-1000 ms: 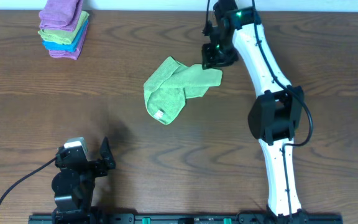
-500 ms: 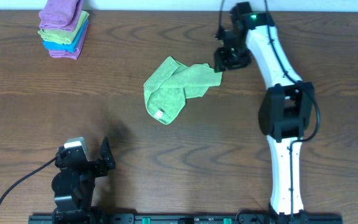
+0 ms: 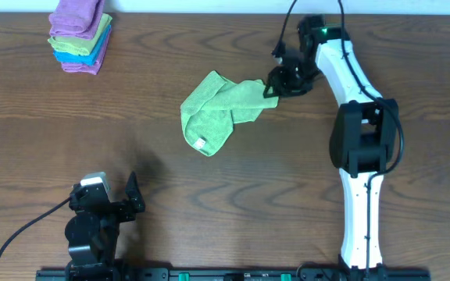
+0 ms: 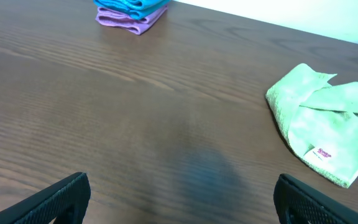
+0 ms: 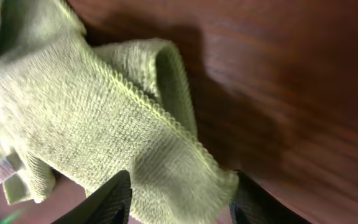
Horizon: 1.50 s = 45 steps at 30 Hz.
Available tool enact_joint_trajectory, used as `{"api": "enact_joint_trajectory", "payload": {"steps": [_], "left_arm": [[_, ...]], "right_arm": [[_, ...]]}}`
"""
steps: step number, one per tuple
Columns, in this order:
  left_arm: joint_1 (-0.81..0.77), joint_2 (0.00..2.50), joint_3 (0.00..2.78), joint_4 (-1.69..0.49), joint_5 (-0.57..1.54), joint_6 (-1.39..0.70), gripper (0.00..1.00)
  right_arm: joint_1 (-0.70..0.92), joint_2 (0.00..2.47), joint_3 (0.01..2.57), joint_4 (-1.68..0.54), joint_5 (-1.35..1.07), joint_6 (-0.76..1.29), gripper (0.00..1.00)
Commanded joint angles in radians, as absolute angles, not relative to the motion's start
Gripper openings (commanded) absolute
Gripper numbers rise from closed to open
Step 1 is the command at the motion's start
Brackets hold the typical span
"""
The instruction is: Fold the cloth
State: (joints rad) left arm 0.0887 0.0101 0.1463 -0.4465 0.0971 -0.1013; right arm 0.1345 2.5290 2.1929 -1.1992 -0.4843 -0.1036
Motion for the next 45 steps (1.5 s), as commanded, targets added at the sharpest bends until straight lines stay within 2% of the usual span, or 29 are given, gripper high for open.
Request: {"api": "enact_joint_trajectory", "payload": {"steps": [1, 4, 9, 21, 23, 27, 28, 29, 30, 31, 33, 39, 40, 42, 43, 44, 45], "left_arm": [[0.084, 0.004, 0.129, -0.454, 0.086, -0.105, 0.95], [0.084, 0.004, 0.129, -0.454, 0.086, -0.105, 0.95], [0.084, 0.004, 0.129, -0.453, 0.086, -0.105, 0.95], [0.084, 0.004, 0.129, -0.454, 0.086, -0.105, 0.95], [0.084, 0.004, 0.129, -0.454, 0.086, -0.105, 0.95], [0.084, 0.004, 0.129, -0.454, 0.086, -0.105, 0.95], [0.085, 0.004, 0.129, -0.454, 0.086, -0.105, 0.95], [0.084, 0.004, 0.129, -0.454, 0.086, -0.105, 0.95], [0.084, 0.004, 0.129, -0.454, 0.086, -0.105, 0.95], [0.084, 0.004, 0.129, -0.454, 0.086, -0.105, 0.96], [0.084, 0.004, 0.129, -0.454, 0.086, -0.105, 0.95], [0.085, 0.004, 0.129, -0.454, 0.086, -0.105, 0.96], [0.084, 0.004, 0.129, -0.454, 0.086, -0.105, 0.95], [0.084, 0.004, 0.129, -0.454, 0.086, -0.105, 0.95], [0.084, 0.004, 0.129, -0.454, 0.086, -0.105, 0.95], [0.084, 0.004, 0.129, -0.454, 0.086, -0.105, 0.95], [0.084, 0.004, 0.129, -0.454, 0.086, -0.105, 0.95]], "right_arm": [[0.142, 2.538, 2.173, -1.191, -0.532, -0.120, 0.41], [0.142, 2.538, 2.177, -1.177, -0.532, -0.099, 0.21], [0.142, 2.538, 2.231, -1.168, -0.531, -0.064, 0.03], [0.161, 2.538, 2.494, -1.176, -0.523, -0.030, 0.01], [0.171, 2.538, 2.526, -1.131, -0.508, -0.031, 0.01], [0.194, 2.538, 2.526, -0.892, -0.400, 0.039, 0.02], [0.200, 2.538, 2.520, -0.823, -0.356, 0.070, 0.09], [0.206, 2.538, 2.518, -0.764, -0.312, 0.099, 0.32], [0.210, 2.538, 2.518, -0.727, -0.282, 0.123, 0.67], [0.213, 2.538, 2.518, -0.699, -0.262, 0.140, 0.88], [0.217, 2.538, 2.519, -0.693, -0.250, 0.142, 0.98], [0.208, 2.538, 2.519, -0.872, -0.250, 0.118, 0.99], [0.208, 2.538, 2.519, -0.910, -0.250, 0.105, 0.97], [0.208, 2.538, 2.519, -0.995, -0.251, 0.098, 0.84], [0.214, 2.538, 2.519, -1.039, -0.250, 0.083, 0.67], [0.223, 2.538, 2.519, -1.085, -0.251, 0.067, 0.20], [0.239, 2.538, 2.519, -1.126, -0.250, 0.032, 0.01]]}}
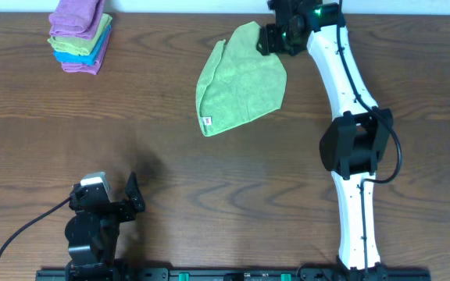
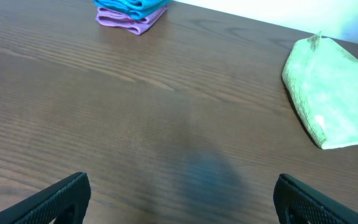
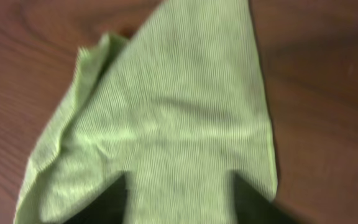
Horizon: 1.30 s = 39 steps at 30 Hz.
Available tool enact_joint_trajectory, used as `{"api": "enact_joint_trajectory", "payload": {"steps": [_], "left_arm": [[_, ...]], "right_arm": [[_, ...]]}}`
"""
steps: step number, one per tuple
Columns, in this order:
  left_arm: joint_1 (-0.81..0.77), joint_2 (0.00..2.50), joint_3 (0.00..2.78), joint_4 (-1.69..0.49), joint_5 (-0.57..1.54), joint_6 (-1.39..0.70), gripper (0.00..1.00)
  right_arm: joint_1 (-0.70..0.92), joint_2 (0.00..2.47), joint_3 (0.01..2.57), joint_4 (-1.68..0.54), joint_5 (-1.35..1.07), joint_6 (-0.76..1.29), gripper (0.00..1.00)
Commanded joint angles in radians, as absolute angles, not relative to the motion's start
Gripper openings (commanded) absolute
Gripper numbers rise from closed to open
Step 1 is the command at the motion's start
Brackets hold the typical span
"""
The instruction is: Fold the cloth
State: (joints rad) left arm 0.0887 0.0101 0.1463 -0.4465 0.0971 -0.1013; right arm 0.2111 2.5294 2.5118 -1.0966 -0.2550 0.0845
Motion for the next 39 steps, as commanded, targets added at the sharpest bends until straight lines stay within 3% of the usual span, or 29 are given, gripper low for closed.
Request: {"api": "enact_joint_trajectory", "payload": {"steps": [1, 6, 26, 39], "left_arm": [[0.084, 0.004, 0.130, -0.454, 0.086, -0.105, 0.95], [0.084, 0.004, 0.129, -0.454, 0.086, -0.105, 0.95], [0.084, 0.004, 0.129, -0.454, 0.086, -0.105, 0.95], [0.084, 0.004, 0.129, -0.454, 0.086, -0.105, 0.96]], "right_arm": [[0.255, 2.538, 2.518, -1.151, -0.227, -0.007, 0.01], [0.330, 2.539, 2.413, -1.148, 0.103, -0.028, 0.01], [0.329, 2.539, 2.185, -1.101, 0.115, 0.006, 0.01], [0.428, 2.539, 2.120, -1.050, -0.278, -0.101, 0.01]]}}
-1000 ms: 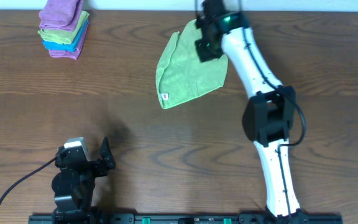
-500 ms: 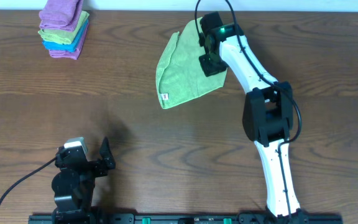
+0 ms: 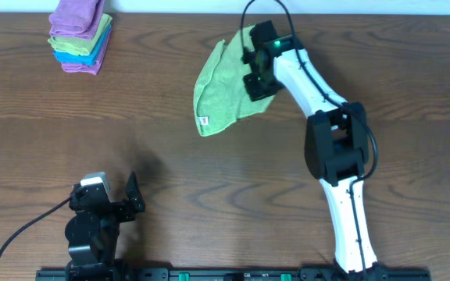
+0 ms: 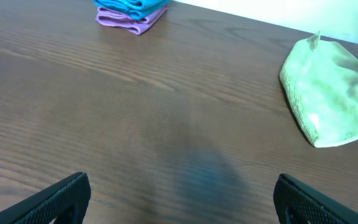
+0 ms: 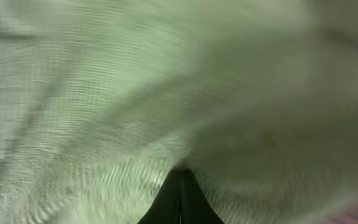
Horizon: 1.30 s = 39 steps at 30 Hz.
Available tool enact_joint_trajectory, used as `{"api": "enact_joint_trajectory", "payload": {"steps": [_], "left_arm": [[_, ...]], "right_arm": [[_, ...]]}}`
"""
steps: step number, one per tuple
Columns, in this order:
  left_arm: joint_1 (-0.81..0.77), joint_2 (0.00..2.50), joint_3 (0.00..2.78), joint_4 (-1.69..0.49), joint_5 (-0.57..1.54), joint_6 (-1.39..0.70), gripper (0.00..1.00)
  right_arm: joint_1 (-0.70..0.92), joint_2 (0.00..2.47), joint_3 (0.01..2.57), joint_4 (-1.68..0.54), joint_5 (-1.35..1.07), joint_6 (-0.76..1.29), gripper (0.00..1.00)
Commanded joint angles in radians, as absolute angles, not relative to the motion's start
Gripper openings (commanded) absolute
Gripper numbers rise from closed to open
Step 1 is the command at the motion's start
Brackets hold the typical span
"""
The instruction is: Fold the cloth
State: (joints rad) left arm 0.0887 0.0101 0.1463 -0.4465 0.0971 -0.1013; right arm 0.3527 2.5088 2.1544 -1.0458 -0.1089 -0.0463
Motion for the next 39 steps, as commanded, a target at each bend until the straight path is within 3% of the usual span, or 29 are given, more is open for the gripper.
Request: {"api": "enact_joint_trajectory", "payload": {"steps": [1, 9, 20, 27, 39], "left_arm": [[0.084, 0.004, 0.129, -0.454, 0.086, -0.105, 0.95], [0.084, 0.004, 0.129, -0.454, 0.086, -0.105, 0.95], [0.084, 0.004, 0.129, -0.454, 0.086, -0.105, 0.95], [0.084, 0.004, 0.129, -0.454, 0.086, -0.105, 0.95], [0.084, 0.004, 0.129, -0.454, 0.086, -0.105, 0.95]], "right_arm": [[0.448, 2.539, 2.120, -1.053, -0.278, -0.114, 0.01], [0.551, 2.538, 2.120, -1.066, -0.183, -0.147, 0.01], [0.450, 2.539, 2.121, -0.892, -0.049, 0.004, 0.01], [0.377, 2.539, 2.121, -0.698, -0.070, 0.109, 0.01], [0.434, 2.539, 2.122, -0.536, -0.212, 0.115, 0.01]]}}
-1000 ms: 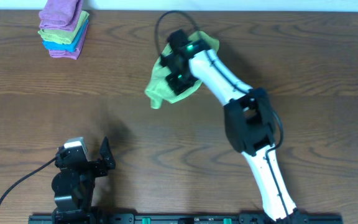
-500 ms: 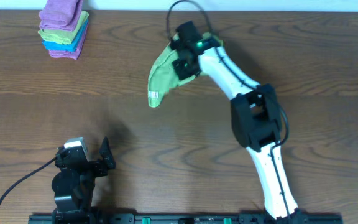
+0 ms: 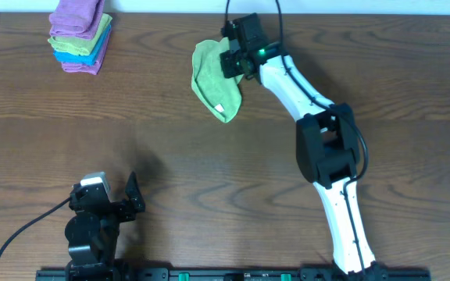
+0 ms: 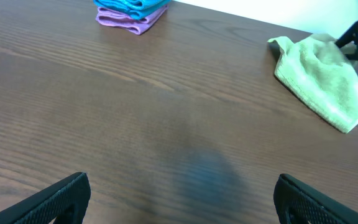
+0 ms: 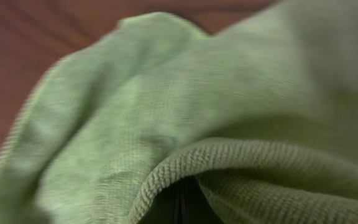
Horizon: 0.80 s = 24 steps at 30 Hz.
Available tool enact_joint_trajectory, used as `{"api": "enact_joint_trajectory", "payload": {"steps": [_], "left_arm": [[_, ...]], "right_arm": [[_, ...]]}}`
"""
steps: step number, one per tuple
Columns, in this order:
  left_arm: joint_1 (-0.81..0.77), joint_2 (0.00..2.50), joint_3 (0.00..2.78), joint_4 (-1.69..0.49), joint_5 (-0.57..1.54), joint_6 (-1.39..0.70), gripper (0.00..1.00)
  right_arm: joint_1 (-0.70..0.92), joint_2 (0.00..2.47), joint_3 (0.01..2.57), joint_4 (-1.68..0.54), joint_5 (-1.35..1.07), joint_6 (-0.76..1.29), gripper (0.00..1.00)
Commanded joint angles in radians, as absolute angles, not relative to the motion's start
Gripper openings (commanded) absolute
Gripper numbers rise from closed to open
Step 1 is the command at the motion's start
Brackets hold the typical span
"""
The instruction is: Fold the cloth
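The green cloth (image 3: 214,80) lies bunched and doubled over near the table's far edge, its white label facing up at the near tip. My right gripper (image 3: 237,59) sits at the cloth's right upper edge, shut on a fold of it. In the right wrist view the green cloth (image 5: 166,106) fills the frame, and the right gripper (image 5: 180,206) shows as a dark closed slit under a rolled hem. My left gripper (image 4: 182,194) stands open and empty near the front edge, far from the green cloth (image 4: 319,90).
A stack of folded purple, green and blue cloths (image 3: 80,35) stands at the far left corner, also seen as the stack (image 4: 131,11) in the left wrist view. The left arm's base (image 3: 92,226) is at the front left. The right arm (image 3: 330,148) stretches across the right half of the table.
My right gripper has moved left and slightly toward the far edge, still shut on the cloth. The cloth, then spread wider, is now doubled over into a narrower bunch with its label on top.
First the cloth lay crumpled mid-table with my right gripper at its right corner. Then it lay drawn out flatter toward the far edge, the gripper at its top. Then the gripper was over the cloth's middle, and now it is farther left with the cloth doubled over. The left arm stayed still.
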State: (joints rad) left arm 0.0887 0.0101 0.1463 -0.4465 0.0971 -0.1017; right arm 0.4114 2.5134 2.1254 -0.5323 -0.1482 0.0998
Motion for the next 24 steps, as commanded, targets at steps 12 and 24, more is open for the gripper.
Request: {"api": "enact_joint_trajectory", "payload": {"steps": [12, 24], "left_arm": [[0.084, 0.004, 0.129, -0.454, 0.086, -0.105, 0.95], [0.084, 0.004, 0.129, -0.454, 0.086, -0.105, 0.95]], "right_arm": [[0.420, 2.538, 2.152, -0.596, -0.238, 0.116, 0.47], [0.422, 2.538, 2.207, -0.518, -0.244, 0.138, 0.69]]}}
